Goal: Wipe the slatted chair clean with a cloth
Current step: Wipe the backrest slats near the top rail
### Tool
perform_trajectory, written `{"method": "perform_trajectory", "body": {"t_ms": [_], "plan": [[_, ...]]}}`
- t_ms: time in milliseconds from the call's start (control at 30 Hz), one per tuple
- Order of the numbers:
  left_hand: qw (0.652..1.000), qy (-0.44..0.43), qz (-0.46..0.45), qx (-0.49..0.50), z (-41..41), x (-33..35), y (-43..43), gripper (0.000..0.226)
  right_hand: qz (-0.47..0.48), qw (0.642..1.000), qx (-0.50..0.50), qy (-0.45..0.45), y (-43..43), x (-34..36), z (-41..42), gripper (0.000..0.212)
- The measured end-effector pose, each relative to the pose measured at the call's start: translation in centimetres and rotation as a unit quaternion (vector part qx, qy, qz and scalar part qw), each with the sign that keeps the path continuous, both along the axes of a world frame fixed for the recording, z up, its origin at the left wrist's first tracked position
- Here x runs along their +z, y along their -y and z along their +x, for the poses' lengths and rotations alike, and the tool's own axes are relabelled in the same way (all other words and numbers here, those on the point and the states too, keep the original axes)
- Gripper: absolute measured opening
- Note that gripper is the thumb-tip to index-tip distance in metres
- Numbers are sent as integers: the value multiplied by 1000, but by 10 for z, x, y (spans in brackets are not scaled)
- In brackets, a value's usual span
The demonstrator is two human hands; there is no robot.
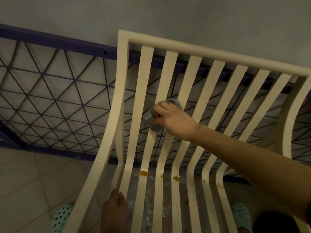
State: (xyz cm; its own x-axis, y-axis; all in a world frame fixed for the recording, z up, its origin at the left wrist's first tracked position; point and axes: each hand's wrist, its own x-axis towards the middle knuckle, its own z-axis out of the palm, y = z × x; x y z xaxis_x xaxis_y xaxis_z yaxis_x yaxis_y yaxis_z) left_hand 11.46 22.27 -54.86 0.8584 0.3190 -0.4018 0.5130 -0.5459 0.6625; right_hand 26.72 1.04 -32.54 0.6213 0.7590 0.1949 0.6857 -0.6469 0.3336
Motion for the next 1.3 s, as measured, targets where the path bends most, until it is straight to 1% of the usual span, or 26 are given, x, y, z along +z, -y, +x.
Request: {"method": "perform_trajectory", "body": {"t_ms": [100, 167, 200, 300, 400, 500, 633, 733, 800, 900, 1033, 1167, 1300], "plan": [[1000, 8, 0, 0, -3, 1, 0, 24, -33, 999, -2, -19, -4, 5, -7, 25], [1000, 22, -3, 4, -5, 2, 1, 24, -20, 999, -28, -33, -1, 26, -6, 30], [1000, 28, -3, 3, -6, 4, 1, 23, -3, 999, -42, -22, 2, 41, -2, 30], [999, 33, -4, 4, -7, 4, 2, 23, 35, 994, -77, 67, 8, 89, 15, 29], [1000, 30, -3, 2, -6, 5, 2, 23, 50, 990, -92, 95, 6, 106, 26, 37], [999, 39, -7, -4, -5, 5, 2, 22, 58, 991, -89, 86, 2, 86, 21, 39], [999, 47, -6, -5, -8, 2, 1, 24, 69, 991, -99, 53, -4, 48, 7, 30], [999, 44, -14, -7, -8, 1, 1, 24, 73, 994, -80, 29, -9, 11, 2, 16], [999, 46, -20, -9, -8, 4, 2, 24, 62, 996, -65, 9, -11, -12, 0, 14], [998, 53, -13, -7, -9, 4, 1, 24, 48, 998, -39, -22, -15, -43, -7, 16], [998, 60, -7, -9, -9, 5, 1, 23, 33, 998, -22, -54, -17, -75, -18, 26], [997, 71, 6, -12, -9, 12, 1, 23, 38, 992, -26, -121, -20, -98, -27, 37], [997, 82, 10, -11, -9, 13, 1, 21, 66, 982, -46, -169, -25, -115, -34, 47]]}}
